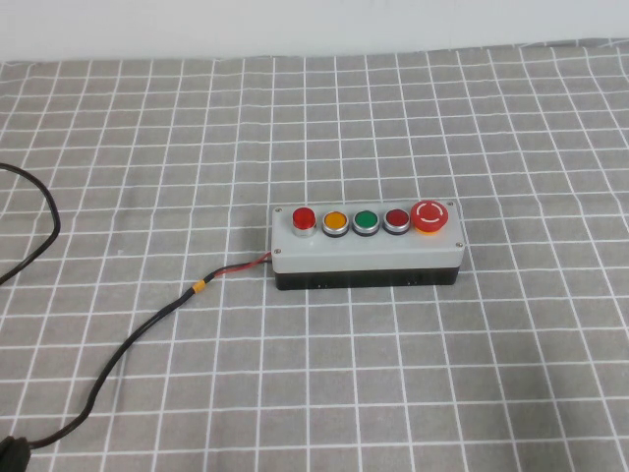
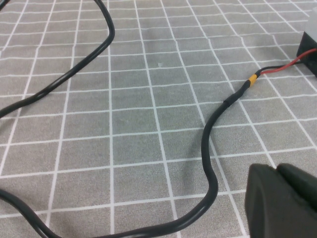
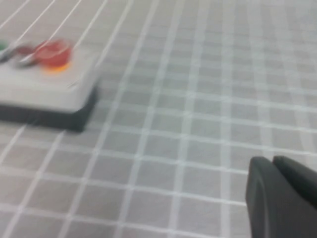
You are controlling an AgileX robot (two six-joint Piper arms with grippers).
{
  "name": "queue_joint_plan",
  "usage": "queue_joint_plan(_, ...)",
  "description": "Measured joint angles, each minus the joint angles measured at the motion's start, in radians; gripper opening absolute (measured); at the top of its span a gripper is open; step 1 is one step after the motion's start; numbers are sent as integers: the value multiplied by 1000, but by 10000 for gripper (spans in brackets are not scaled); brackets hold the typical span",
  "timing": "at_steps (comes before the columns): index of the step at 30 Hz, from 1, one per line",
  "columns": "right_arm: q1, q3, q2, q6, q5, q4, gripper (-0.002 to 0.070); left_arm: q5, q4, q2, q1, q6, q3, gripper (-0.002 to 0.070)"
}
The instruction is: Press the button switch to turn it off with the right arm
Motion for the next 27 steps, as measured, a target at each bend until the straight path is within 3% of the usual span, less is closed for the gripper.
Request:
queue_joint_plan(8,-125,208,-333,2,-120,48,-17,0,0,0,0,0,0,-3)
queue_joint_plan(17,-125,212,-593,2,158,72,-17,0,0,0,0,0,0,-3)
queue_joint_plan(27,-127,212,-604,2,315,83,-17,0,0,0,0,0,0,-3)
